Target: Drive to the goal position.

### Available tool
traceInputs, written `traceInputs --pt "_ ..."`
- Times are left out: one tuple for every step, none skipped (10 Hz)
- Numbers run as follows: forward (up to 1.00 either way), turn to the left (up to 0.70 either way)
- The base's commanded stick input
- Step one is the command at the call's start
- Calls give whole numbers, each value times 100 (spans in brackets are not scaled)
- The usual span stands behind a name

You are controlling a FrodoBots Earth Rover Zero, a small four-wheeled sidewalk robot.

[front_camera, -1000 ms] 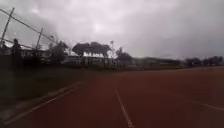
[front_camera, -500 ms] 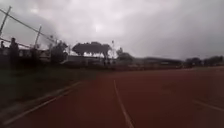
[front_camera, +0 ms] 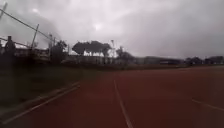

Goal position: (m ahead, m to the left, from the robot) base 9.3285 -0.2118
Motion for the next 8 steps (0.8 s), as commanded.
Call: traceInputs --pt "50 0" --pt "50 0" --pt "50 0" --pt "50 0" --pt "50 0" --pt "50 0" --pt "50 0" --pt "50 0"
